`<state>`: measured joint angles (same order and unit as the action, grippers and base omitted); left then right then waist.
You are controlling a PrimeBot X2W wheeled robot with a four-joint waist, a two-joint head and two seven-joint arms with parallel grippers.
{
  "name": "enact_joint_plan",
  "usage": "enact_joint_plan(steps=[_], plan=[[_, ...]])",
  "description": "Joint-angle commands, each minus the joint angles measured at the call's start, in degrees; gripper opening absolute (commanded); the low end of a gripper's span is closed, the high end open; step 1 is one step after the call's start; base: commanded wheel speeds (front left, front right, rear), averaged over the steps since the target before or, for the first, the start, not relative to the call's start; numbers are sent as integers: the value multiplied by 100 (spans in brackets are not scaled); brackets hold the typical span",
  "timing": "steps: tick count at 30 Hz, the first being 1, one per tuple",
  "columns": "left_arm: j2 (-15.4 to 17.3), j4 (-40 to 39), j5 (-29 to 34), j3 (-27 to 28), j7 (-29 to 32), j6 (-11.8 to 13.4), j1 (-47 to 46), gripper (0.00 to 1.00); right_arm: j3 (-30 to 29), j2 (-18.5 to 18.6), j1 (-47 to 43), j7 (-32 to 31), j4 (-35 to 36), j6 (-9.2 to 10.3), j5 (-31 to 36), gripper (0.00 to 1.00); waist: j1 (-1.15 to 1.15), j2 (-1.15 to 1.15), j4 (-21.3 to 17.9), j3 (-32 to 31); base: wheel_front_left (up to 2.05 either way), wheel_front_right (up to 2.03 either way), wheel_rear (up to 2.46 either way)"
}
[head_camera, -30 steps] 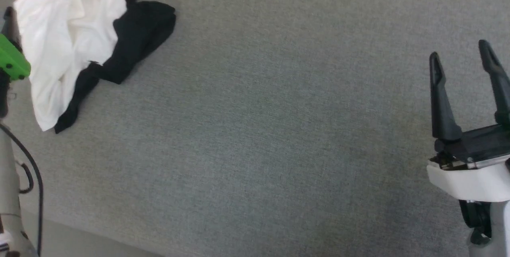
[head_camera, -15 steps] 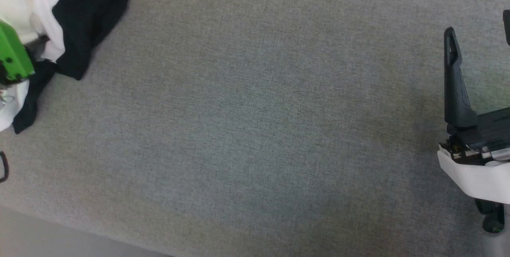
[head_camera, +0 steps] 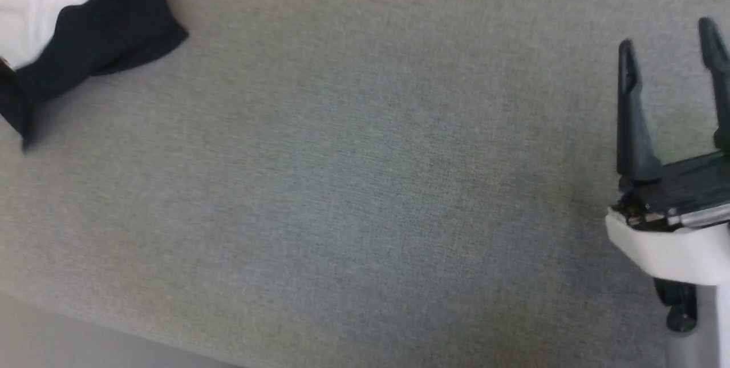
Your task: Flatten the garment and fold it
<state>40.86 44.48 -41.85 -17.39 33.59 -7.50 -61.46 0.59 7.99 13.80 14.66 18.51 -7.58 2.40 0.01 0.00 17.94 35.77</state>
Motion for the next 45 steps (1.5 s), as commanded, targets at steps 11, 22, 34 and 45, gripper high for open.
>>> enact_joint_plan(steps=[11,22,34,45], plan=[[464,-1801,-176,-1151,-37,1,-969,0,-134,-421,-643,34,-236,9,-174,100,-1,0,-126,-1773,0,0,0],[-75,-3298,-448,-2120,166,1,-1845,0,-199,-509,-873,34,-328,9,-543,100,-1,0,-1032,-2355,0,0,0],[-1058,-3853,-710,-3381,-199,1,-1398,0,-293,-511,-1043,34,-402,9,-856,100,-1,0,-2381,-2422,0,0,0],[-1286,-3243,-1043,-5108,-727,1,208,0,-318,-511,-1009,34,-423,9,-871,100,-1,0,-2590,-2211,0,0,0]])
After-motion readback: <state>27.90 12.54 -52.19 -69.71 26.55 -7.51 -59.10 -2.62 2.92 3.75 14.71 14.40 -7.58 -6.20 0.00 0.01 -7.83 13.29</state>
